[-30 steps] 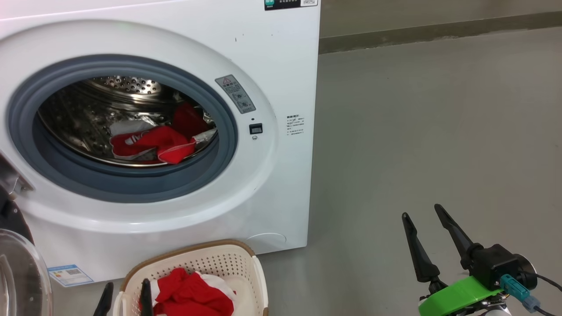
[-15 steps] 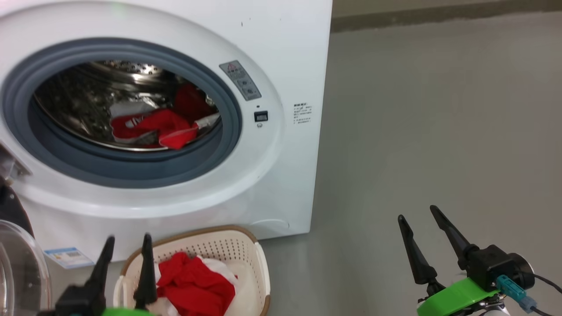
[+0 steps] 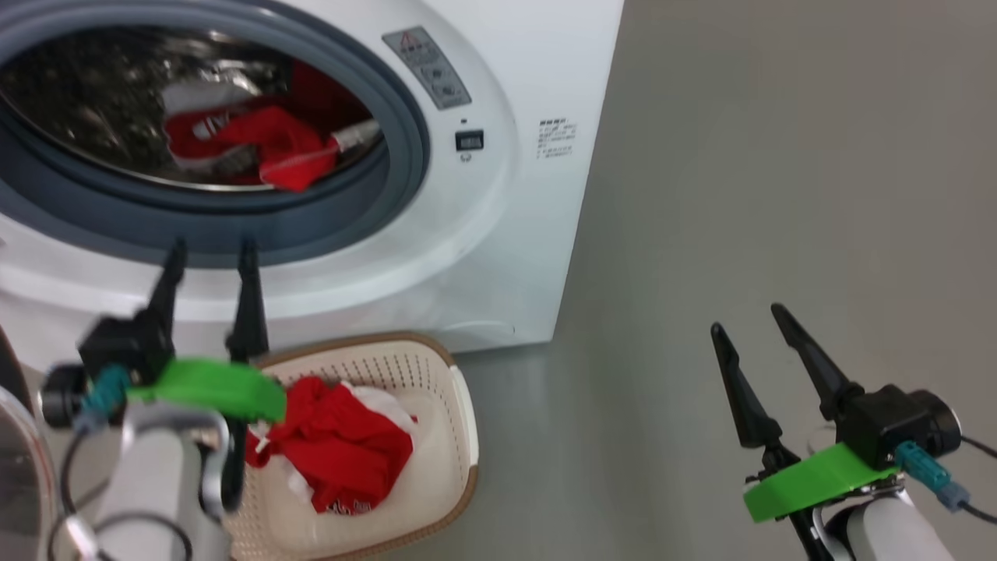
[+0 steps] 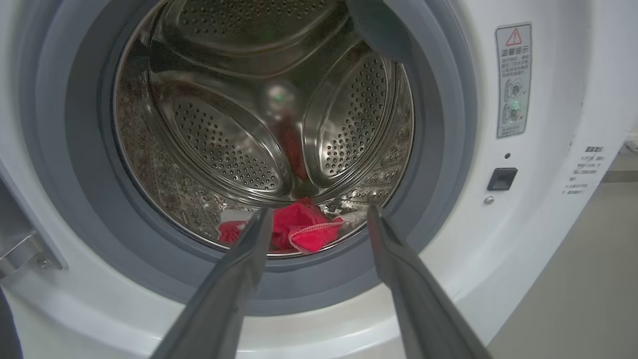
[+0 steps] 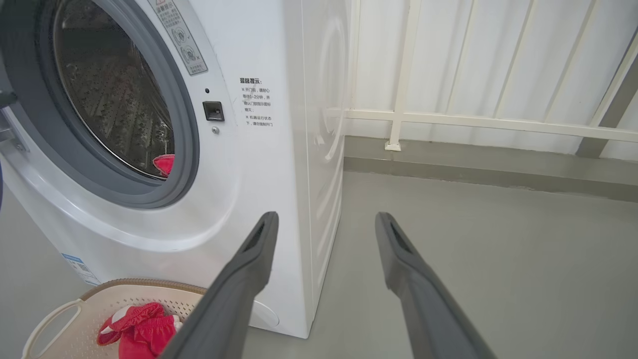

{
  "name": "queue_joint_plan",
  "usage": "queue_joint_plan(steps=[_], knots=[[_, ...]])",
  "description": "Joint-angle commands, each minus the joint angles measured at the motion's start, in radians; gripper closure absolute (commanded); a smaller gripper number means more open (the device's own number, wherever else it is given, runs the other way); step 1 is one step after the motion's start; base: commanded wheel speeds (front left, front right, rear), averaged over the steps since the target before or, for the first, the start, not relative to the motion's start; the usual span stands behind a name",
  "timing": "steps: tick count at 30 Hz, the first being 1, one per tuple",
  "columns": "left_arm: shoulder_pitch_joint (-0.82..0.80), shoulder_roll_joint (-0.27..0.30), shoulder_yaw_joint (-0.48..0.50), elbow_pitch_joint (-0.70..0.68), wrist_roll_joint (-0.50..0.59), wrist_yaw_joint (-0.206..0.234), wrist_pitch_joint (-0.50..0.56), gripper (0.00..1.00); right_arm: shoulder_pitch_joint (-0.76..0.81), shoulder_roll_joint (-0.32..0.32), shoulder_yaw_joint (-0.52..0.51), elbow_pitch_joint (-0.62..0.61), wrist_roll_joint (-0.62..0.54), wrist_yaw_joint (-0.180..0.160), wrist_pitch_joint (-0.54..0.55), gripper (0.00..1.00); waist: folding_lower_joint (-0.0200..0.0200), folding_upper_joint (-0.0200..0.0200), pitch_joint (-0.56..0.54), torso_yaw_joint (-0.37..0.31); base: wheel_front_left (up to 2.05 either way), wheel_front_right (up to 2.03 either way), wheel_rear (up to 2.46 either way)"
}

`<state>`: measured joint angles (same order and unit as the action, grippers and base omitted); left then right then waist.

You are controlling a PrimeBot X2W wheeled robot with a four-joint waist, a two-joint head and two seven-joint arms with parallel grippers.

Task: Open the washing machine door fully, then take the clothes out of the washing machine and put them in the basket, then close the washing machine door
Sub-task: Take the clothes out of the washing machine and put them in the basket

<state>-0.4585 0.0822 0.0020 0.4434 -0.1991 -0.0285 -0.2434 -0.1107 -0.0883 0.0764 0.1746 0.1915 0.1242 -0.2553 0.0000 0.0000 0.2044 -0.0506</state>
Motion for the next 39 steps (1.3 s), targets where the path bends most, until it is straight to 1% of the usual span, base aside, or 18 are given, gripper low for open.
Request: queue_joint_plan(steps=[1, 4, 9, 11, 12, 17, 22, 28, 32, 36, 39], knots=[[-0.081, 0.036, 0.035, 0.014, -0.007, -0.009, -0.012, 0.00, -0.042, -0.015, 0.023, -0.030, -0.003, 0.007, -0.006, 0.00, 0.0000, 0.0000, 0.080, 0.004, 0.00, 0.00, 0.00], [-0.177, 0.039, 0.041, 0.078, -0.020, -0.014, -0.014, 0.00, -0.065, -0.019, 0.023, -0.038, -0.005, 0.007, -0.006, 0.00, 0.0000, 0.0000, 0.130, 0.005, 0.00, 0.00, 0.00], [-0.350, 0.019, 0.060, 0.202, -0.080, -0.029, -0.015, 0.00, -0.094, -0.030, 0.015, -0.047, -0.010, 0.007, -0.006, 0.00, 0.0000, 0.0000, 0.202, 0.016, 0.00, 0.00, 0.00], [-0.413, 0.018, 0.062, 0.258, -0.091, -0.035, -0.015, 0.00, -0.105, -0.037, 0.025, -0.049, -0.018, 0.007, -0.006, 0.00, 0.0000, 0.0000, 0.223, 0.015, 0.00, 0.00, 0.00], [-0.413, 0.018, 0.062, 0.258, -0.091, -0.035, -0.015, 0.00, -0.105, -0.037, 0.025, -0.049, -0.018, 0.007, -0.006, 0.00, 0.0000, 0.0000, 0.223, 0.015, 0.00, 0.00, 0.00], [-0.540, 0.010, 0.068, 0.402, -0.132, -0.053, -0.004, 0.00, -0.123, -0.044, 0.034, -0.061, -0.030, 0.007, -0.006, 0.00, 0.0000, 0.0000, 0.260, 0.008, 0.00, 0.00, 0.00], [-0.659, 0.004, 0.079, 0.544, -0.171, -0.052, 0.061, 0.00, -0.134, -0.054, 0.040, -0.067, -0.033, 0.007, -0.006, 0.00, 0.0000, 0.0000, 0.295, 0.001, 0.00, 0.00, 0.00], [-0.778, 0.012, 0.085, 0.674, -0.196, -0.045, 0.139, 0.00, -0.148, -0.059, 0.054, -0.066, -0.030, 0.007, -0.006, 0.00, 0.0000, 0.0000, 0.323, -0.015, 0.00, 0.00, 0.00], [-0.835, 0.023, 0.061, 0.740, -0.180, -0.025, 0.195, 0.00, -0.161, -0.056, 0.068, -0.064, -0.027, 0.007, -0.006, 0.00, 0.0000, 0.0000, 0.339, -0.028, 0.00, 0.00, 0.00], [-0.869, 0.050, -0.009, 0.787, -0.114, -0.007, 0.253, 0.00, -0.171, -0.052, 0.096, -0.068, 0.001, 0.007, -0.006, 0.00, 0.0000, 0.0000, 0.353, -0.044, 0.00, 0.00, 0.00], [-0.885, 0.066, -0.047, 0.805, -0.081, -0.001, 0.287, 0.00, -0.179, -0.054, 0.114, -0.070, 0.020, 0.007, -0.006, 0.00, 0.0000, 0.0000, 0.364, -0.054, 0.00, 0.00, 0.00]])
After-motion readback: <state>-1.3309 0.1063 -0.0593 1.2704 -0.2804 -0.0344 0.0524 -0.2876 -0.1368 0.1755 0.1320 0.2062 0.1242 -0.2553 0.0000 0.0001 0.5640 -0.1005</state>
